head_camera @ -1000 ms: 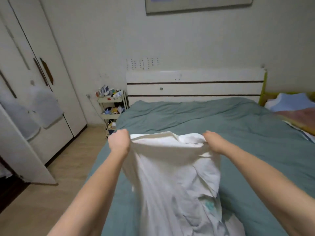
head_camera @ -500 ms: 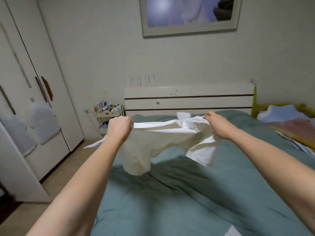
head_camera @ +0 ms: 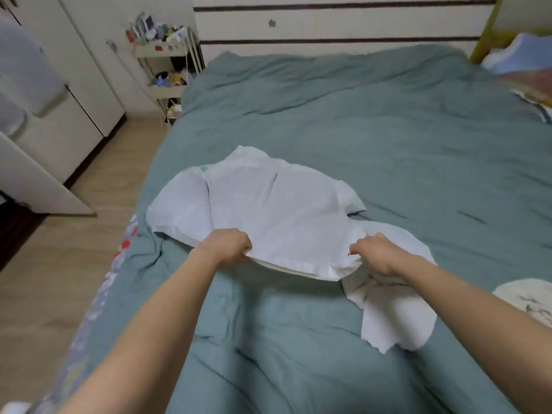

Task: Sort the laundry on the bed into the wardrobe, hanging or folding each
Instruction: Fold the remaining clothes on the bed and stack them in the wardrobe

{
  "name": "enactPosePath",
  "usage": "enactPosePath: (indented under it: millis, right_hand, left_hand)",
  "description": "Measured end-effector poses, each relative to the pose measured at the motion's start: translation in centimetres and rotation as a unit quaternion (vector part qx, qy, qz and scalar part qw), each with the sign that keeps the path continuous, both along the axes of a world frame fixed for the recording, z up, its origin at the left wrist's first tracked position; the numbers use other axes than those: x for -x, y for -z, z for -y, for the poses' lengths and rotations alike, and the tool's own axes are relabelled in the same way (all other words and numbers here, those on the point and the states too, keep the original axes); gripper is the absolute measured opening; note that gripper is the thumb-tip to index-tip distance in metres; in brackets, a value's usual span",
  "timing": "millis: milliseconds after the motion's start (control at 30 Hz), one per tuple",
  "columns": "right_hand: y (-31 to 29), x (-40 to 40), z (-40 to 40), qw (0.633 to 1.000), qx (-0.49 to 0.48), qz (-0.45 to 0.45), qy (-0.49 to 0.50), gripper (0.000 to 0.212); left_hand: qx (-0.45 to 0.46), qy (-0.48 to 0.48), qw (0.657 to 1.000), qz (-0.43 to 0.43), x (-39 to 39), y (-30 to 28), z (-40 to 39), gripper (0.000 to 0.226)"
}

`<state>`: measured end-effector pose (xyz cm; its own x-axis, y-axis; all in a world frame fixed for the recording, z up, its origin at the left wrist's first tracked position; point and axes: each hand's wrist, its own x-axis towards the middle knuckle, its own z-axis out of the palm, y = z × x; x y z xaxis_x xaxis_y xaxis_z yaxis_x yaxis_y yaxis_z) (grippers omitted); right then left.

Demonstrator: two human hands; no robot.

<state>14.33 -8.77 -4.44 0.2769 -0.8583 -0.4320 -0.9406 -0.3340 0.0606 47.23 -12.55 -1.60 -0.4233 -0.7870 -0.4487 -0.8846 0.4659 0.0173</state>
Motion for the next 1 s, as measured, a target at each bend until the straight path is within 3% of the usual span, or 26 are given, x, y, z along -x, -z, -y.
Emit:
enactPosePath:
  millis: [33,133,500,600,700,733,800,833,867,933,1000]
  right_hand:
    - [2.1,-0.3,-1.4,1.000,-0.021,0.003,0.003,0.039]
    - [6.3,-0.9,-5.2,0.995,-0.092,0.030,0.032,0.019]
    - [8.6,-3.4,-9.7,0.953,-0.278,0.066,0.106,0.032]
    - [7.3,-4.1,-9.5,0.954,-0.232,0.097,0.161,0.029]
    - [4.7,-4.0,-8.8,0.946,-0.200,0.155,0.204,0.008]
    - [3.3,-3.7,-8.7,0.944,-0.226,0.141,0.193,0.015]
    - [0.5,-2.8,-8.9,0.938,-0.280,0.095,0.179,0.053]
    - [-0.8,-2.4,-8.9,0.943,-0.277,0.072,0.169,0.062]
    - [-1.9,-1.9,-8.8,0.953,-0.244,0.071,0.163,0.055]
    - [-4.6,-1.3,-8.0,0.961,-0.131,0.154,0.187,0.020]
    - [-8.1,-1.2,-6.4,0.908,-0.022,0.323,0.267,0.019]
  left_hand:
    - [-0.029,0.007,1.000,0.003,-0.2,1.9,-1.3,0.027]
    - [-0.118,-0.013,0.993,0.006,-0.8,6.1,-5.1,0.050]
    - [-0.265,-0.110,0.958,-0.009,-1.2,7.6,-11.6,0.063]
    - [-0.239,-0.174,0.949,-0.110,-1.7,7.1,-11.2,0.055]
    - [-0.180,-0.277,0.908,-0.258,-1.3,5.7,-9.6,0.056]
    - [-0.169,-0.285,0.902,-0.279,-1.1,4.8,-9.0,0.055]
    - [-0.183,-0.241,0.915,-0.269,-0.4,2.4,-8.0,0.057]
    - [-0.196,-0.220,0.921,-0.254,0.1,0.7,-7.7,0.057]
    - [-0.205,-0.210,0.923,-0.250,0.6,-1.0,-7.3,0.053]
    - [-0.233,-0.229,0.895,-0.303,2.1,-4.4,-6.7,0.045]
    - [-0.273,-0.255,0.848,-0.377,4.2,-7.7,-6.0,0.054]
